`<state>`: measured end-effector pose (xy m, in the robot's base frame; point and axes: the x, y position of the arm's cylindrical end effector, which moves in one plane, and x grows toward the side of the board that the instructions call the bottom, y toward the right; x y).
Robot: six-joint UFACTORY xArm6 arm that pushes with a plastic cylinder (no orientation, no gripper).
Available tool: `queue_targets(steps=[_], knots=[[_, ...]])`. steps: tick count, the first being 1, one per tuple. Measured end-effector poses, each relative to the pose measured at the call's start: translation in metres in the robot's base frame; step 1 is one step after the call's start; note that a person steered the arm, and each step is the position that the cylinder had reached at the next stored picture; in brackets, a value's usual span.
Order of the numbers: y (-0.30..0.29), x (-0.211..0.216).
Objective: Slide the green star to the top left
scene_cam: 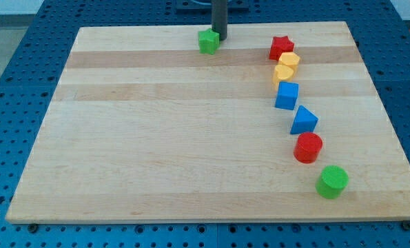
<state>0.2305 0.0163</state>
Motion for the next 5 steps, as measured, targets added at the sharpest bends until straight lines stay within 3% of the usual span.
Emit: queue_targets(steps=[1, 3, 5], knots=[[0.026, 0.008], [0.016, 0.021], [-0.050, 0.021]])
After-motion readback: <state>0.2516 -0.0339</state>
